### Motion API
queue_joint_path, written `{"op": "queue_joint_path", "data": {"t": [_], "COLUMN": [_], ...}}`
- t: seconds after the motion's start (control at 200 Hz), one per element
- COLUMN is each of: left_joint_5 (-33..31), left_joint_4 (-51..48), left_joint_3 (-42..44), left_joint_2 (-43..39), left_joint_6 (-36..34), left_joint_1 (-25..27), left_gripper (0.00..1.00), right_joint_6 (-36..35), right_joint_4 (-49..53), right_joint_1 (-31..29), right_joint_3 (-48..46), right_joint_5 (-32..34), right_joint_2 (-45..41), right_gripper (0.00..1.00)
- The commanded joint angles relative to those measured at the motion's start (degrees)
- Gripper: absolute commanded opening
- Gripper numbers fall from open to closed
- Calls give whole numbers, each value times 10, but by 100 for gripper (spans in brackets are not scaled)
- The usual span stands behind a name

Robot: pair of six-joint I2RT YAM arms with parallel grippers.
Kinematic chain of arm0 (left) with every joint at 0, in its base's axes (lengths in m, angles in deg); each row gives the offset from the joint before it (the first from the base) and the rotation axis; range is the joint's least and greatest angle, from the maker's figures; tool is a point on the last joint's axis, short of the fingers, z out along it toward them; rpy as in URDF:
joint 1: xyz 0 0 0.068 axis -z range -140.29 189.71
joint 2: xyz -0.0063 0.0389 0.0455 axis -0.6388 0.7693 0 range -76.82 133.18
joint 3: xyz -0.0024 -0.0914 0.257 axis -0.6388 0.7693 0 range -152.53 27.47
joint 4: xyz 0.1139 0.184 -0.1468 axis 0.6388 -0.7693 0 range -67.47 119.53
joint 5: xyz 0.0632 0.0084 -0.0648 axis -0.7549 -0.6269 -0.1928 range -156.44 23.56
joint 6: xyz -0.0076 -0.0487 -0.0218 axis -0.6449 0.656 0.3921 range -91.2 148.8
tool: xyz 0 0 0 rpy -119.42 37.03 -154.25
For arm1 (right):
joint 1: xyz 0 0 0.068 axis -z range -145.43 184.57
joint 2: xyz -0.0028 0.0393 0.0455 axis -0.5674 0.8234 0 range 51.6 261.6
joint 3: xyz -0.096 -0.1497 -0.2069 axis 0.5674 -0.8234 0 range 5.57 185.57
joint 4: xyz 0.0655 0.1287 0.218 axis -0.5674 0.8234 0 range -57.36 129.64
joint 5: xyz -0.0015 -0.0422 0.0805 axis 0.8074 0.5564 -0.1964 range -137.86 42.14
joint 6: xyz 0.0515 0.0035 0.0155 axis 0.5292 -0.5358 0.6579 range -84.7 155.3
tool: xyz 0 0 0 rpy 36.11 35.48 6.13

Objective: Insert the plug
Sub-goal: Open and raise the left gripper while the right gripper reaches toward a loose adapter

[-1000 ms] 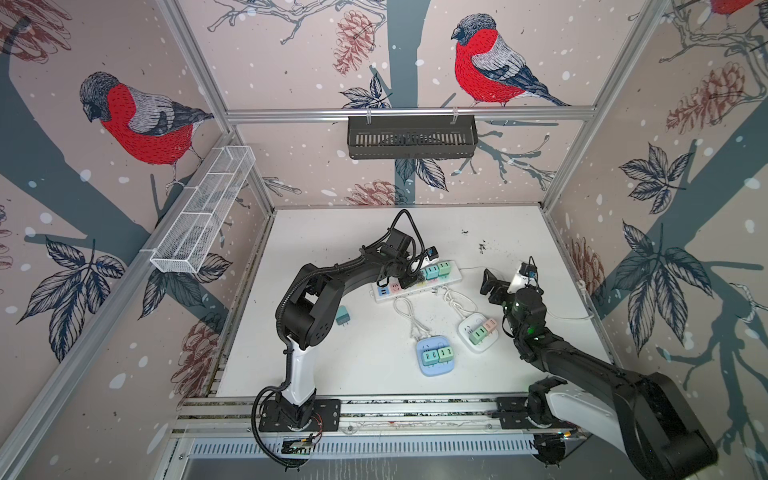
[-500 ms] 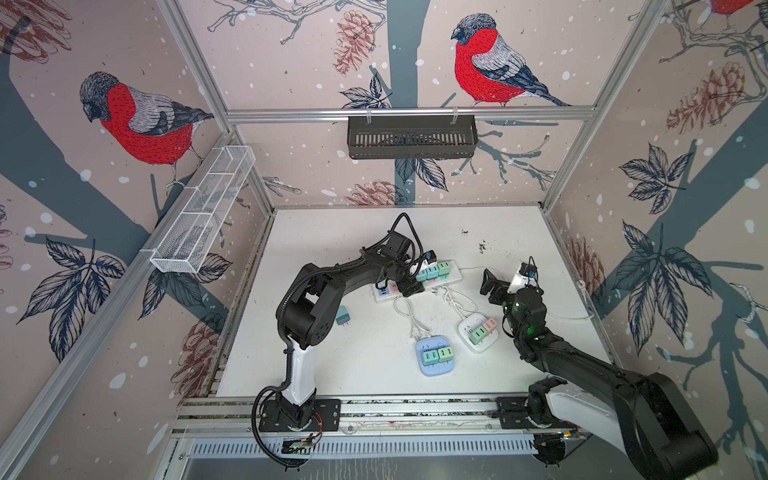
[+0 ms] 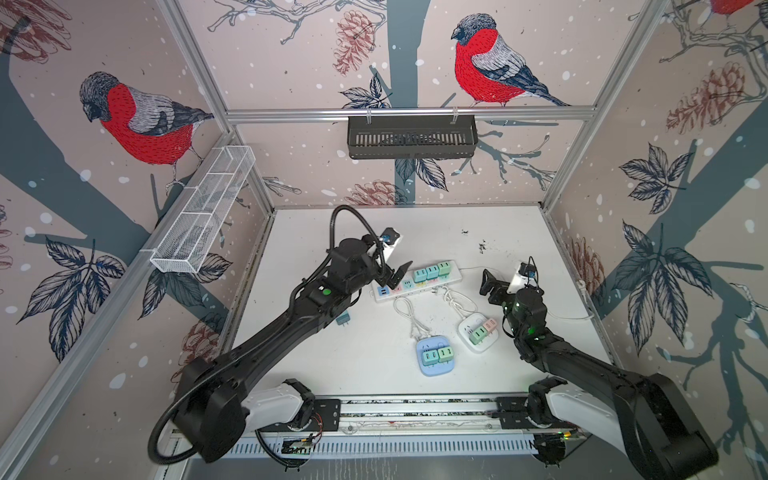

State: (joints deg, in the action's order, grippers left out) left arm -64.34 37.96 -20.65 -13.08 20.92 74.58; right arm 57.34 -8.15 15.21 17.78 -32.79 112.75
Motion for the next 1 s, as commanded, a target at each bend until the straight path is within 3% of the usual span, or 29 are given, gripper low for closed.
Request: {"op": "queue_joint_path", "data": {"t": [0.0, 0.07, 0.195, 0.33, 0.4, 0.49, 0.605, 0.826, 0.996], "left_joint_5": [-215, -297, -336, -367, -455, -404, -367, -398, -397], "left_joint_4": [98, 97, 87, 135, 172, 218, 176, 175, 160], "left_joint_3": [65, 117, 206, 301, 341, 351, 328, 330, 339], "left_joint_2": [-75, -121, -167, -180, -178, -191, -211, -196, -210], "left_joint_6": [205, 318, 409, 340, 389, 353, 353, 371, 404], "left_joint_1": [-1, -1, -1, -1, -7, -20, -19, -21, -55], "left_gripper": [98, 98, 98, 98, 97, 96, 96, 96, 97], "right_joint_6": [-7, -8, -9, -10, -10, -10, -10, -32, -26], "right_joint_4": [-13, -11, -12, -14, -16, -17, -15, 1, 62], "right_joint_1": [-1, -1, -2, -2, -2, -3, -5, -44, -70], "right_joint_3": [-1, -1, -3, -8, -9, -8, -4, 20, 62], "right_joint_5": [-6, -9, -12, -14, -14, -13, -7, 20, 9], "right_joint_2": [-2, -3, -7, -12, -12, -11, -4, 23, 35], "right_gripper": [100, 100, 100, 100, 100, 100, 100, 99, 95]}}
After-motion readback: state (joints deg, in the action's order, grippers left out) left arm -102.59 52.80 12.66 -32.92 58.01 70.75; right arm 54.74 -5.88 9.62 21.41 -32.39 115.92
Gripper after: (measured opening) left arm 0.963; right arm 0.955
